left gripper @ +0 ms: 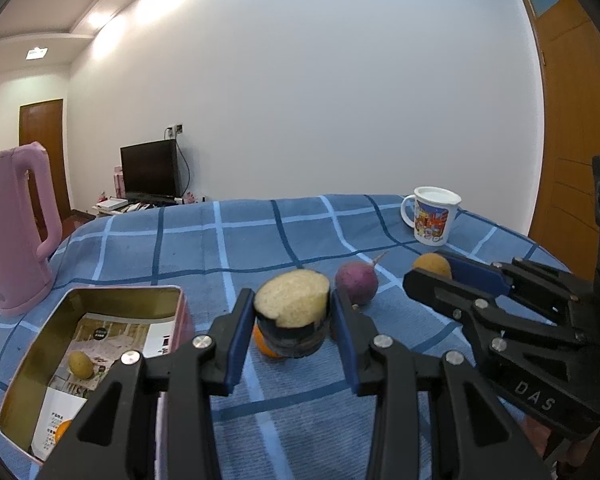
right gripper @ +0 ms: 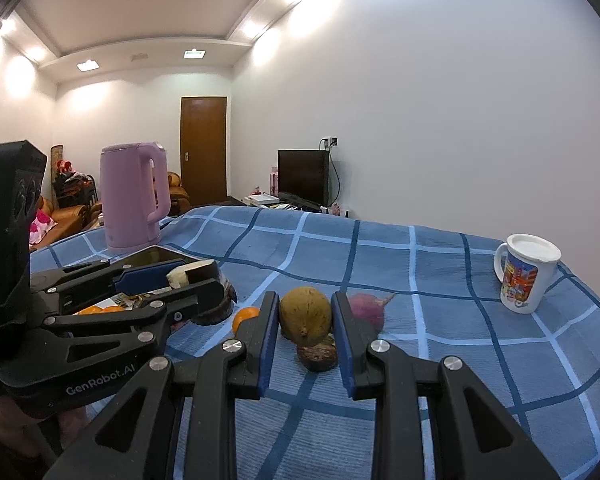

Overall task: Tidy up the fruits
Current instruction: 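Lift both held items and carry them toward the tin box, then lower the root slice into the tin with the left tool while the right tool releases the tan fruit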

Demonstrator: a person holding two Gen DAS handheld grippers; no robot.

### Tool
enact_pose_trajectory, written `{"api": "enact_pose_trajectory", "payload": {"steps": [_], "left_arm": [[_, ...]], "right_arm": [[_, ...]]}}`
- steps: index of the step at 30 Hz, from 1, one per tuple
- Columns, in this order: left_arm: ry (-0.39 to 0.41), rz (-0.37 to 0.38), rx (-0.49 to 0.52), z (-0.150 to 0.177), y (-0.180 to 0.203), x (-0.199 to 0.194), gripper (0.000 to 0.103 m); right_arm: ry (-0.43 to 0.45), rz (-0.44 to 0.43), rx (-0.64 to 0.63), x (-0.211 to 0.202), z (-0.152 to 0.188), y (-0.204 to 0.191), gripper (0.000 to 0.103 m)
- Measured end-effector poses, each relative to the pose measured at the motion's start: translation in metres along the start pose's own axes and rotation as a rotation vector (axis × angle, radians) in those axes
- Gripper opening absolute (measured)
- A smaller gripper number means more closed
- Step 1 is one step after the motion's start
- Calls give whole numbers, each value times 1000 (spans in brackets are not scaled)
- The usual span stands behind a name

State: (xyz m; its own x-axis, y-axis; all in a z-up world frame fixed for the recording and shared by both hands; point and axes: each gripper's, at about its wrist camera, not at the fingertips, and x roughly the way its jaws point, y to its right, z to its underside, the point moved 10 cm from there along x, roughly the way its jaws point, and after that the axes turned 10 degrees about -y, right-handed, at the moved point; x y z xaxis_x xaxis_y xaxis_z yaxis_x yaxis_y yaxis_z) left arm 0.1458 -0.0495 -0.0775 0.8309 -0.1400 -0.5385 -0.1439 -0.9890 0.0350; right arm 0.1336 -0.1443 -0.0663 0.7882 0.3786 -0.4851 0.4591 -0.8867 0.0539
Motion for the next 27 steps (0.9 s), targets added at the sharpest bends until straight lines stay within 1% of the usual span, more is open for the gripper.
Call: {"api": "enact_pose_trajectory", "payload": {"steps": [23, 27], "left_arm": [[-25, -59, -62, 11, -58, -10, 40], [-33, -84, -72, 14, -69, -11, 40]], "right_arm": [[-35, -77, -92, 29, -20, -67, 28], [-41, -86, -99, 33, -23, -75, 28]]}}
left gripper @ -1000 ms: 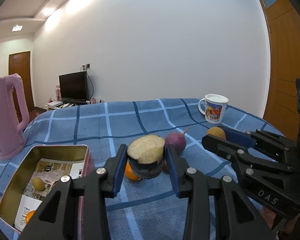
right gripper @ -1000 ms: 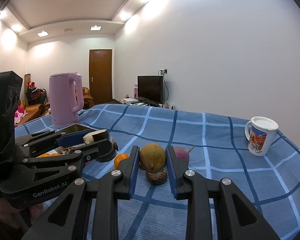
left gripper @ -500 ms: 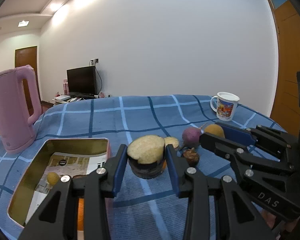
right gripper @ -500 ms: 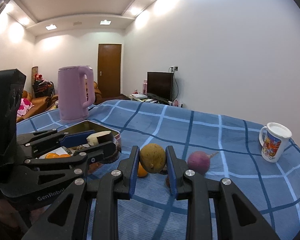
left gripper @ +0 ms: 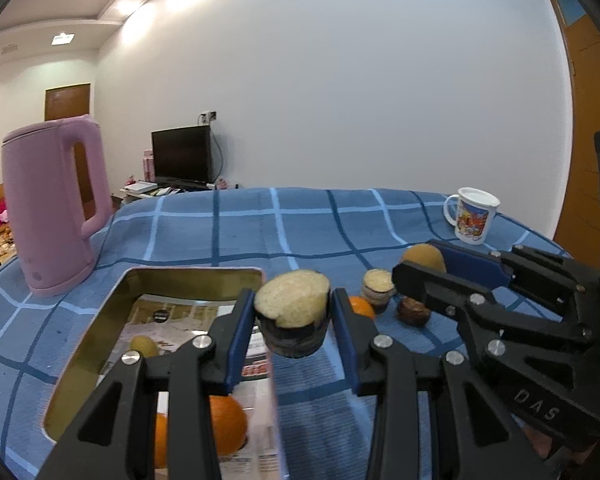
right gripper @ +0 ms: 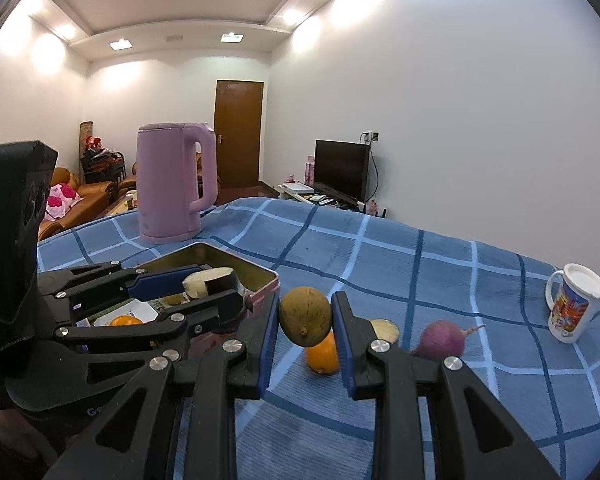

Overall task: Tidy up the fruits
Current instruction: 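Lower the root slice into the tin with the left tool while the right tool releases the tan fruit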

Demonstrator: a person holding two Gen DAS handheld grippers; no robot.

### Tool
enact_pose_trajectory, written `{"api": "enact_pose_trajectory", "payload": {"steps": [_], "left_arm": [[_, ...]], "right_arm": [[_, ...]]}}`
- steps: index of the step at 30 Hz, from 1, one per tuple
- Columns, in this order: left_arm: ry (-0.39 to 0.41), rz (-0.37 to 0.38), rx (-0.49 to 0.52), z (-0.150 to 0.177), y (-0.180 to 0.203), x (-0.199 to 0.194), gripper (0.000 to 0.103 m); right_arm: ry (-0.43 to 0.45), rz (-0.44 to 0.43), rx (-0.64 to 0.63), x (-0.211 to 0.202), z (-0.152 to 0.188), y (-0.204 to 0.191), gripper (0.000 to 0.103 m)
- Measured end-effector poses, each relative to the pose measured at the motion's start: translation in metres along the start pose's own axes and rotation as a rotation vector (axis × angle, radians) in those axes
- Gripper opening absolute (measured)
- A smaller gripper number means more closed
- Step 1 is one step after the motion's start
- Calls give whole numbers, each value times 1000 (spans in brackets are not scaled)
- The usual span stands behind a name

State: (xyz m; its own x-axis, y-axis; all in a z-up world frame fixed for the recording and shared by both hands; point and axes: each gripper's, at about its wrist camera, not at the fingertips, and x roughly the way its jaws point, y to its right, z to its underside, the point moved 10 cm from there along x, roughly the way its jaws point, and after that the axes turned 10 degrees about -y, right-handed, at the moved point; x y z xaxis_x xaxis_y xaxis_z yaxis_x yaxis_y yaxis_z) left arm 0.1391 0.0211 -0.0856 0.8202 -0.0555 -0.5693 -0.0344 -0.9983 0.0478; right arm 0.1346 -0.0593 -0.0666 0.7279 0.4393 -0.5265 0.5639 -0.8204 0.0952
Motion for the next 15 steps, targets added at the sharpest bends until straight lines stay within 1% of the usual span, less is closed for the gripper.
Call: {"api": "enact_pose_trajectory", "payload": {"steps": [15], "left_arm": [[-23, -49, -39, 5, -36, -1, 40]], "right_arm": [[-12, -50, -28, 17, -14, -29, 28]]}}
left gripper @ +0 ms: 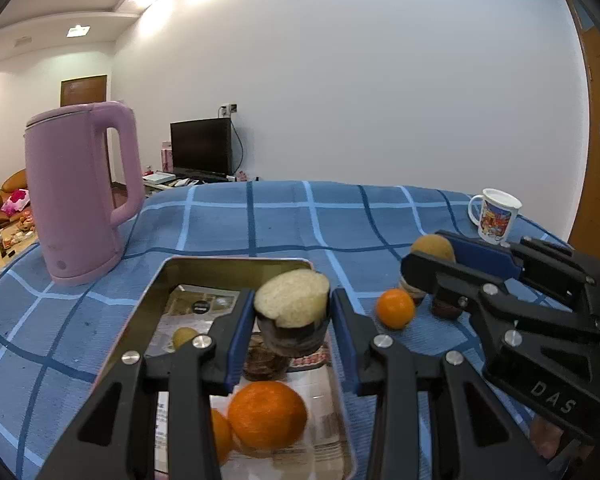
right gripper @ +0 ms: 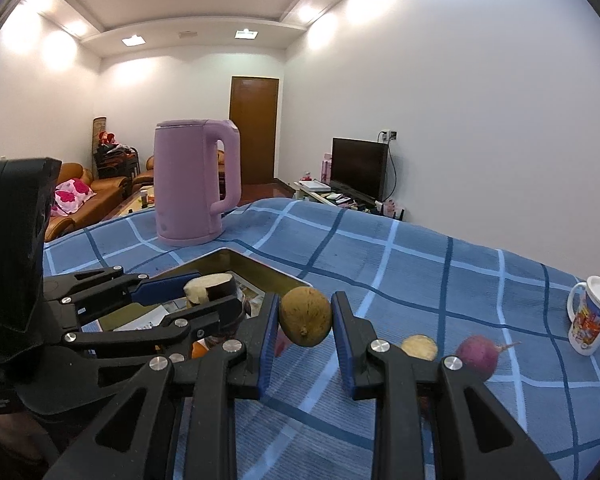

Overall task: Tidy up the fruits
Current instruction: 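Lower the root slice into the tin with the left tool while the right tool releases the tan fruit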

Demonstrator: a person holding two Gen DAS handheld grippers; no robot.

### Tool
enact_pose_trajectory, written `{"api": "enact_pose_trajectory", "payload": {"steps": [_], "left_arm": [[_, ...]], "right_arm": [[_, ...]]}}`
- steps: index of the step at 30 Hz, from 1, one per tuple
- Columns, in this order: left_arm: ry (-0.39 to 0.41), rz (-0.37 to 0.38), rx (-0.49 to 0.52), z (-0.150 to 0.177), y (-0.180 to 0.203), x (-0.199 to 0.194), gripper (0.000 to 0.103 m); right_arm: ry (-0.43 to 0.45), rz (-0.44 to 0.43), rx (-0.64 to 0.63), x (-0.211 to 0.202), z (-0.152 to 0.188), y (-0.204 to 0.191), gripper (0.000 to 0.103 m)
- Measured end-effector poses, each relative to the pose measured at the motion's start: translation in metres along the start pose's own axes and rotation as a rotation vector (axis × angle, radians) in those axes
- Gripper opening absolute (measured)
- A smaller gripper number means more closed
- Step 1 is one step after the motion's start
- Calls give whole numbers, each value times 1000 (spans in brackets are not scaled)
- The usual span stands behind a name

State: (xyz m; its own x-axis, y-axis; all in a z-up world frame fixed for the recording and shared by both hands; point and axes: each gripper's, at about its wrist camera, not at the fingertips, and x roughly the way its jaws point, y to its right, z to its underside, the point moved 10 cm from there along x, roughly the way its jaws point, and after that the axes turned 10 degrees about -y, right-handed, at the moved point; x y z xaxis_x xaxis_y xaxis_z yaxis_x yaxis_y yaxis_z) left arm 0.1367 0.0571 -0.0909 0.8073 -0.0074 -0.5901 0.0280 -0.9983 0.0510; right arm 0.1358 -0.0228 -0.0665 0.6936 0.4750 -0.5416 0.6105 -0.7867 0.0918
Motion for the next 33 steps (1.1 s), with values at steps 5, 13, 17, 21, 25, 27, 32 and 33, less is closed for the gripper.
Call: {"api": "enact_pose_trajectory", "payload": {"steps": [5, 13, 17, 21, 25, 27, 32, 33], "left_arm": [[-12, -14, -11, 1, -11, 1, 40], [-35, -38, -32, 4, -30, 2, 40], [-42, -48, -48, 4, -41, 0, 40], [-58, -60, -59, 7, -53, 1, 40], [-76, -70, -69, 11, -61, 4, 40], [-83, -73, -74, 14, -65, 5, 40], [-92, -81, -75, 14, -68, 5, 40], [-98, -81, -77, 15, -69, 6, 40]], "right_arm": [[-9, -11, -9, 7, -4, -10, 28], [-28, -25, -16, 15, -6, -23, 29], [-34, -36, -11, 18, -7, -28, 28], [-45, -46, -10, 22, -7, -36, 28], [-57, -54, -21, 27, -5, -45, 28], [-61, -58, -25, 29, -5, -49, 29], [-70, -67, -32, 33, -4, -55, 28], [-72, -69, -33, 34, -4, -56, 28]]}}
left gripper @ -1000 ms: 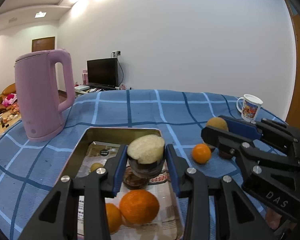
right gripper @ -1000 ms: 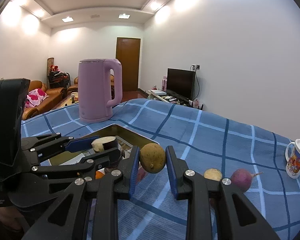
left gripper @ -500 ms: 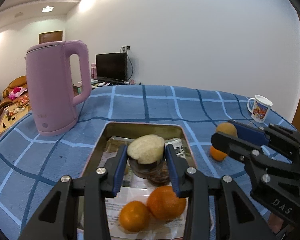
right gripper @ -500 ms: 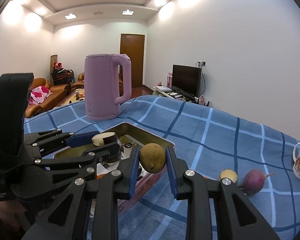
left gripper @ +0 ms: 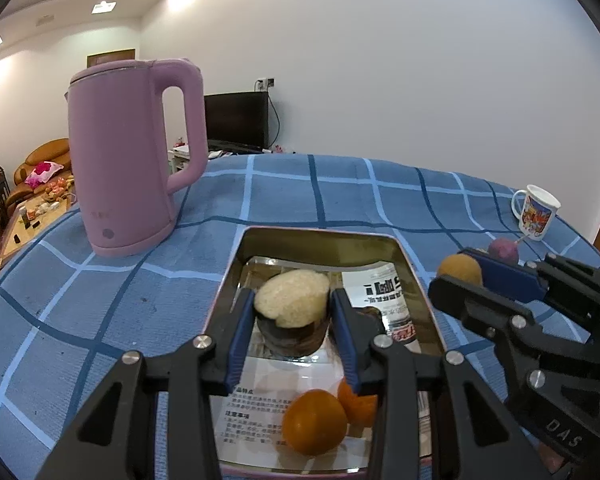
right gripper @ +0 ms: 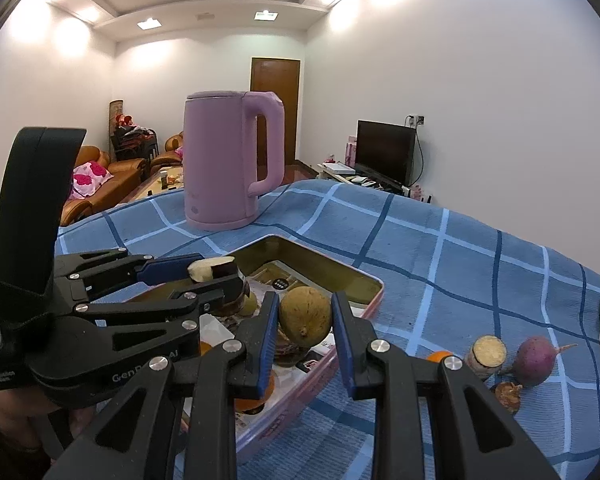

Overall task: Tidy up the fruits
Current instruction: 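Lower the root slice into the tin with the left tool while the right tool releases the tan fruit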

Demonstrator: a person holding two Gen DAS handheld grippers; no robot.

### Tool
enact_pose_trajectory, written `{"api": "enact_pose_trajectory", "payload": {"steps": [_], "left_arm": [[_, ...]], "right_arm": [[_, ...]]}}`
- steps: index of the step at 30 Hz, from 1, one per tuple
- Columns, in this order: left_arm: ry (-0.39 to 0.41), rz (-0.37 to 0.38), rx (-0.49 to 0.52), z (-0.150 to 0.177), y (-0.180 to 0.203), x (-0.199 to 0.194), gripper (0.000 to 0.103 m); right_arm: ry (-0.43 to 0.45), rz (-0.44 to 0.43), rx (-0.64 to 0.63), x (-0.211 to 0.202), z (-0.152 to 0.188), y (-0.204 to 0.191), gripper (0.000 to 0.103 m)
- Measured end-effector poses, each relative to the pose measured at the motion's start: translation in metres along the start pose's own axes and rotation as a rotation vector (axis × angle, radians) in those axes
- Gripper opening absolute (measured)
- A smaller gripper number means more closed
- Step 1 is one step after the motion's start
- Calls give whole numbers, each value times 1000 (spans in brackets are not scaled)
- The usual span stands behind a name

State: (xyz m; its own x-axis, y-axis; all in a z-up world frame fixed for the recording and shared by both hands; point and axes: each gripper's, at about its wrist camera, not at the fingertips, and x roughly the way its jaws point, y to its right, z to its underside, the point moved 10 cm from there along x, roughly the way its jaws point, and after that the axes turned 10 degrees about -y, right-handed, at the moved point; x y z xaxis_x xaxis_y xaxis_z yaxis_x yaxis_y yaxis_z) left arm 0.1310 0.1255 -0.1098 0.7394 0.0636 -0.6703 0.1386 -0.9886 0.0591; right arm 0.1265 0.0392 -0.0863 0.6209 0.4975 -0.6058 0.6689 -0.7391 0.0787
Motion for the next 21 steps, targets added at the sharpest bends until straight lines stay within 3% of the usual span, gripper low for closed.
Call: {"api": "enact_pose_trajectory", "payload": {"steps": [21], "left_arm": [[-79, -17, 3, 7, -13, 12, 40]], "right_arm": [[-67, -44, -29, 19, 9, -14, 29]]}}
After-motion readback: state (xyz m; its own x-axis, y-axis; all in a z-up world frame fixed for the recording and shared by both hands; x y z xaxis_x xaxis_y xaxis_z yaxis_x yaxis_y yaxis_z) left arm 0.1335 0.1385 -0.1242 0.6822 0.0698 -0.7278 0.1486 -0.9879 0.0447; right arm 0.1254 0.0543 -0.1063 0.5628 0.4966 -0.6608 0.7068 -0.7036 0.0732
